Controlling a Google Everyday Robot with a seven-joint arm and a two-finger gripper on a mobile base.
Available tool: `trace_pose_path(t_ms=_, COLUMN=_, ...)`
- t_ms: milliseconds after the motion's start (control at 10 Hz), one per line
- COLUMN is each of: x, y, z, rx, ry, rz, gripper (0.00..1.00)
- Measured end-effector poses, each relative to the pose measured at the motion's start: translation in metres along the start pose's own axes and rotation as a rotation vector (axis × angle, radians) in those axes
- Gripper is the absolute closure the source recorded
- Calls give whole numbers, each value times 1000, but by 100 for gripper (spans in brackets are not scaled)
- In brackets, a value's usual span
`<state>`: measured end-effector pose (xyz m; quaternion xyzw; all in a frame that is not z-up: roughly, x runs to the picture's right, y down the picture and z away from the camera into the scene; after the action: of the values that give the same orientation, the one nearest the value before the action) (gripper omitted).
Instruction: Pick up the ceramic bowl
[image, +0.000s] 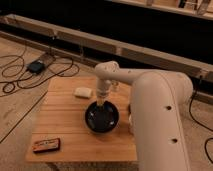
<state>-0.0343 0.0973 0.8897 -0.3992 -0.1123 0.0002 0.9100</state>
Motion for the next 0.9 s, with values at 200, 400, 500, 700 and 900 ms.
trace_pose_path(t_ms=200, x=-4, y=4, z=-5, rx=-71, ry=-34, rz=-5, gripper=100)
trace_pose_path(t_ms=400, x=-2, y=8, z=-8, rx=-146, ry=-48, rz=-21, gripper=100)
trace_pose_path(t_ms=500, x=-2, y=7, z=-11, rx=-176, ry=-49, rz=-31, gripper=100)
trace_pose_path(t_ms=700, x=-1, y=1, z=-19, rx=-214, ry=-44, rz=-47, gripper=100)
trace_pose_path(t_ms=900, x=-1, y=-5, z=-26, rx=-226, ry=-36, rz=-57, gripper=100)
